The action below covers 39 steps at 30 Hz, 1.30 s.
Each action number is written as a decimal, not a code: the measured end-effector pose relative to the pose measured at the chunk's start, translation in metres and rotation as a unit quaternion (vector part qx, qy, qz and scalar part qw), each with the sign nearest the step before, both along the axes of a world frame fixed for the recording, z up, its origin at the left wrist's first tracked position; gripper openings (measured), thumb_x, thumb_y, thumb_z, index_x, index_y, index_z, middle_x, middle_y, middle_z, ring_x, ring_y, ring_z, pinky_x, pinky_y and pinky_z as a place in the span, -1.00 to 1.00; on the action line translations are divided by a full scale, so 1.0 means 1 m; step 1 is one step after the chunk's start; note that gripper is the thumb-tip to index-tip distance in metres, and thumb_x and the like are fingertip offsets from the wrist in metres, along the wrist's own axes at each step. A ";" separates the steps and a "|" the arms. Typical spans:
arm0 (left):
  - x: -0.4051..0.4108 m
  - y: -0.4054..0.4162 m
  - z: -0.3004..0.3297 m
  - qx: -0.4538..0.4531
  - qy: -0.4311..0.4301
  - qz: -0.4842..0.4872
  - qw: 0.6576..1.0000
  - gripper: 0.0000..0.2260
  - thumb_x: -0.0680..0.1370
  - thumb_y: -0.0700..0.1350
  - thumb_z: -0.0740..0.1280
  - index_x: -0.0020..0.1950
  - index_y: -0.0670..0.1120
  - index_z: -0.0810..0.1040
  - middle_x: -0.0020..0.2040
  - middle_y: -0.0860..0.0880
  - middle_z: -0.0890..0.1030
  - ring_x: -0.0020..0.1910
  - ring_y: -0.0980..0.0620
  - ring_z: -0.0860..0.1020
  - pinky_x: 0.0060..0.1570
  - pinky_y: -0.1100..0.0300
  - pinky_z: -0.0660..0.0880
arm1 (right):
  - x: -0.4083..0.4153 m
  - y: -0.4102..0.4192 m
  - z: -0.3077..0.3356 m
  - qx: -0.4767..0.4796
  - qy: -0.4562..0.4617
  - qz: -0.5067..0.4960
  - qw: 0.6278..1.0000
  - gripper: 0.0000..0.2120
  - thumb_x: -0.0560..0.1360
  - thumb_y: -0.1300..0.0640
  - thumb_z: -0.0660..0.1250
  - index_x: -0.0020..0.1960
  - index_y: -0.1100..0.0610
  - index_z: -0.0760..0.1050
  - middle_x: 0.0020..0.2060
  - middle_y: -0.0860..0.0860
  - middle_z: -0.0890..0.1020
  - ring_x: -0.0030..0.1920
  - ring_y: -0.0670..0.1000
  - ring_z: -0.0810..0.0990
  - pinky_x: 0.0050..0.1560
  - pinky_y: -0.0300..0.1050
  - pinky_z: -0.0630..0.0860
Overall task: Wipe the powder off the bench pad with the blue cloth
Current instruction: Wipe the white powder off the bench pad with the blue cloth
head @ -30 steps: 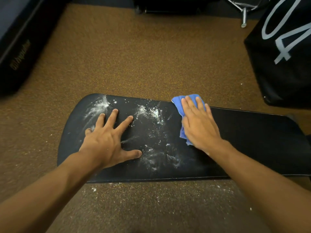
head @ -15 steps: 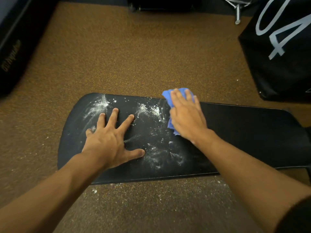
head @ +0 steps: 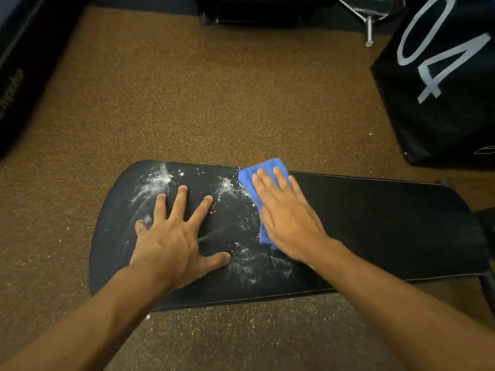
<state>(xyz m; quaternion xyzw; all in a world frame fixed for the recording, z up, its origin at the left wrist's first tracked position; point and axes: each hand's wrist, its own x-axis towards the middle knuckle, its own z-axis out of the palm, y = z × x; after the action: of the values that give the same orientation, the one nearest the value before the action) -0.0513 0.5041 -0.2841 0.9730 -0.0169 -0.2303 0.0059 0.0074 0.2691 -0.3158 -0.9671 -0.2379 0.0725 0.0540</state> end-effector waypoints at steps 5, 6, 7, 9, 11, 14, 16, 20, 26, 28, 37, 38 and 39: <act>0.001 -0.002 0.002 0.004 0.007 -0.006 1.000 0.03 0.30 0.66 0.06 0.58 0.26 -0.35 0.62 -0.02 -0.35 0.61 -0.25 -0.21 0.44 -0.36 0.22 | 0.011 -0.043 0.000 -0.010 0.010 -0.051 0.999 -0.35 0.57 -0.03 -0.16 0.63 0.13 0.12 0.61 0.03 0.19 0.62 0.13 0.03 0.58 0.19 0.04; 0.001 -0.001 0.002 0.003 0.008 -0.005 1.000 0.03 0.30 0.66 0.06 0.58 0.26 -0.34 0.62 -0.01 -0.35 0.61 -0.25 -0.22 0.44 -0.36 0.21 | 0.027 -0.030 -0.003 -0.011 0.001 -0.086 0.996 -0.32 0.55 -0.04 -0.18 0.62 0.14 0.12 0.61 0.05 0.21 0.62 0.15 0.06 0.58 0.20 0.04; 0.001 -0.001 0.001 0.001 0.008 -0.004 1.000 0.04 0.29 0.66 0.06 0.58 0.26 -0.34 0.62 -0.01 -0.35 0.61 -0.24 -0.22 0.45 -0.36 0.21 | 0.039 -0.011 -0.003 -0.005 -0.002 -0.109 0.994 -0.32 0.54 -0.04 -0.18 0.62 0.14 0.12 0.60 0.05 0.22 0.61 0.17 0.07 0.57 0.20 0.03; 0.001 0.000 0.000 0.002 0.005 -0.005 1.000 0.04 0.29 0.66 0.05 0.58 0.27 -0.35 0.62 -0.01 -0.35 0.61 -0.24 -0.22 0.45 -0.35 0.21 | 0.044 0.018 -0.003 0.010 0.001 -0.098 0.995 -0.33 0.54 -0.03 -0.16 0.62 0.13 0.12 0.60 0.03 0.23 0.61 0.16 0.08 0.58 0.19 0.01; 0.001 0.000 0.001 0.006 0.007 -0.005 1.000 0.03 0.28 0.66 0.04 0.58 0.27 -0.35 0.62 -0.02 -0.35 0.60 -0.24 -0.22 0.45 -0.35 0.22 | 0.024 0.015 -0.001 0.009 0.000 -0.021 1.000 -0.35 0.57 -0.02 -0.18 0.63 0.14 0.10 0.61 0.03 0.19 0.62 0.15 0.05 0.59 0.18 0.01; 0.001 -0.002 0.002 0.004 0.005 -0.006 1.000 0.03 0.30 0.66 0.05 0.58 0.25 -0.35 0.62 -0.02 -0.36 0.60 -0.25 -0.22 0.44 -0.36 0.21 | -0.004 -0.027 0.001 0.000 0.011 0.028 1.000 -0.39 0.61 -0.01 -0.14 0.64 0.08 0.05 0.63 -0.02 0.10 0.63 0.07 -0.05 0.60 0.11 -0.05; 0.001 -0.001 0.001 0.005 0.009 -0.009 1.000 0.03 0.31 0.66 0.04 0.58 0.25 -0.36 0.62 -0.03 -0.36 0.60 -0.25 -0.23 0.45 -0.37 0.20 | 0.016 -0.032 0.000 -0.002 0.018 -0.029 0.999 -0.37 0.59 -0.02 -0.17 0.64 0.08 0.05 0.63 -0.01 0.12 0.63 0.07 -0.05 0.60 0.09 -0.07; 0.001 -0.002 0.001 0.011 0.009 -0.008 1.000 0.03 0.30 0.66 0.04 0.58 0.26 -0.36 0.62 -0.02 -0.36 0.60 -0.25 -0.22 0.45 -0.35 0.21 | 0.051 0.027 -0.007 0.017 -0.004 -0.115 0.993 -0.41 0.61 0.00 -0.11 0.62 0.13 0.10 0.61 0.05 0.20 0.61 0.15 0.06 0.59 0.16 -0.01; 0.000 -0.003 0.003 0.016 0.008 -0.013 1.000 0.02 0.30 0.66 0.00 0.58 0.24 -0.37 0.62 -0.04 -0.35 0.61 -0.25 -0.21 0.44 -0.33 0.24 | 0.000 -0.027 0.000 0.011 0.010 0.015 1.000 -0.40 0.61 0.00 -0.14 0.64 0.09 0.04 0.64 -0.01 0.08 0.63 0.03 -0.09 0.60 0.08 -0.10; 0.000 -0.001 0.003 0.018 0.007 -0.015 1.000 0.02 0.31 0.66 0.00 0.58 0.23 -0.37 0.62 -0.04 -0.36 0.61 -0.25 -0.21 0.44 -0.33 0.23 | 0.023 -0.025 -0.002 0.000 0.005 -0.046 0.999 -0.36 0.59 -0.02 -0.18 0.64 0.10 0.04 0.63 0.01 0.12 0.63 0.06 -0.05 0.60 0.09 -0.08; 0.001 -0.003 0.003 0.018 0.012 -0.007 1.000 0.03 0.29 0.66 0.02 0.58 0.25 -0.36 0.62 -0.03 -0.35 0.61 -0.24 -0.21 0.45 -0.33 0.23 | -0.026 -0.021 0.001 -0.009 0.006 0.053 0.999 -0.42 0.63 0.02 -0.10 0.64 0.11 0.05 0.63 0.01 0.10 0.63 0.08 -0.04 0.60 0.12 -0.03; 0.001 -0.003 0.003 0.017 0.012 -0.008 1.000 0.03 0.29 0.66 0.02 0.58 0.25 -0.36 0.62 -0.03 -0.35 0.61 -0.24 -0.21 0.45 -0.34 0.23 | -0.023 -0.036 0.001 -0.009 0.007 0.041 0.999 -0.41 0.63 0.02 -0.10 0.64 0.09 0.06 0.63 0.00 0.11 0.63 0.07 -0.04 0.59 0.11 -0.03; 0.001 -0.003 0.004 0.016 0.013 -0.009 1.000 0.03 0.30 0.66 0.02 0.58 0.25 -0.37 0.62 -0.03 -0.36 0.61 -0.24 -0.22 0.45 -0.34 0.22 | -0.014 -0.044 -0.001 -0.010 0.001 0.009 1.000 -0.40 0.61 0.00 -0.12 0.64 0.09 0.08 0.63 0.01 0.14 0.63 0.08 -0.03 0.59 0.11 -0.04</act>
<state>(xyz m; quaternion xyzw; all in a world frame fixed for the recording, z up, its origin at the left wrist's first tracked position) -0.0500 0.5014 -0.2803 0.9696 -0.0221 -0.2434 -0.0116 -0.0067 0.2251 -0.3166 -0.9652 -0.2462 0.0762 0.0435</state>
